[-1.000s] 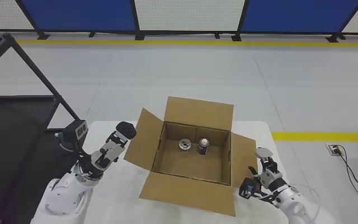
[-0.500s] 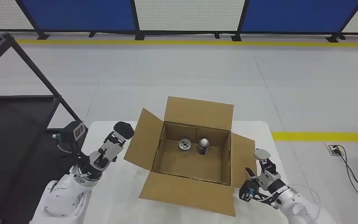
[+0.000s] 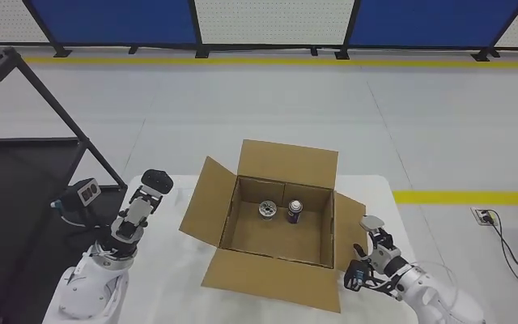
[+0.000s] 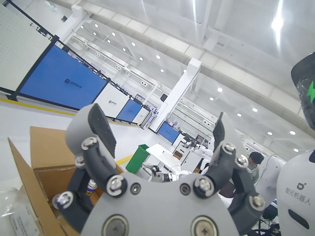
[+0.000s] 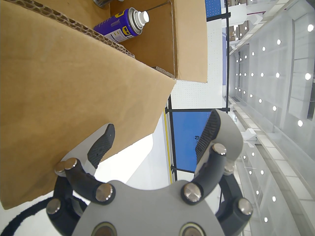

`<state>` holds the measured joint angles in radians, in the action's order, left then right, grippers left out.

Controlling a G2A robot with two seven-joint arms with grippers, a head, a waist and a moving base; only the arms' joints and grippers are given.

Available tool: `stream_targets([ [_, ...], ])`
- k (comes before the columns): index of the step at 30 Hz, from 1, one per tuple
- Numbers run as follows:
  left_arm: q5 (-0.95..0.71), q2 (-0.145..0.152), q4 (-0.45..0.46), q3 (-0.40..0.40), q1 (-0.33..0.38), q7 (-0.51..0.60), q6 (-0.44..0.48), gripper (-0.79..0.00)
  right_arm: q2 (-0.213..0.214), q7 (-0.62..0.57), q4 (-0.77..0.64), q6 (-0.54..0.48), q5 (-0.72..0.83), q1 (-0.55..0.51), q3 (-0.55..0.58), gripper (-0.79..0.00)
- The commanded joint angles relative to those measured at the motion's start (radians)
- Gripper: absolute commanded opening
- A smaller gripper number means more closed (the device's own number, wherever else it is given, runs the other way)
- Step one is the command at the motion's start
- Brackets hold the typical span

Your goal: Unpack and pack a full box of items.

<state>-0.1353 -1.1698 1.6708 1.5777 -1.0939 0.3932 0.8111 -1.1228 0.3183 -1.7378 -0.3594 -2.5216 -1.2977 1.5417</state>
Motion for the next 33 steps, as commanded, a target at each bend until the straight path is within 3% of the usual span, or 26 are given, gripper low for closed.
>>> stream_targets([
  [1, -0.001, 0.001, 0.001, 0.001, 0.000, 0.002, -0.002, 0.000, 0.001, -0.008, -0.028, 0.012, 0.004, -0.005, 0.011, 0.000],
  [8, -0.010, 0.004, 0.002, 0.011, -0.006, -0.009, 0.014, 0.000, 0.005, -0.024, -0.202, 0.056, 0.071, -0.049, 0.076, 0.000],
  [14, -0.007, 0.005, 0.004, 0.041, -0.033, -0.054, 0.031, 0.000, 0.006, -0.044, -0.310, 0.033, 0.085, -0.027, 0.055, 0.000],
  [20, 0.002, 0.007, 0.025, 0.080, -0.082, -0.084, 0.036, 0.000, 0.004, -0.103, -0.321, -0.011, 0.086, 0.006, 0.026, 0.000],
  [33, 0.001, 0.007, 0.040, 0.075, -0.084, -0.087, 0.020, 0.000, 0.002, -0.092, -0.346, -0.026, 0.143, 0.023, 0.000, 0.000],
])
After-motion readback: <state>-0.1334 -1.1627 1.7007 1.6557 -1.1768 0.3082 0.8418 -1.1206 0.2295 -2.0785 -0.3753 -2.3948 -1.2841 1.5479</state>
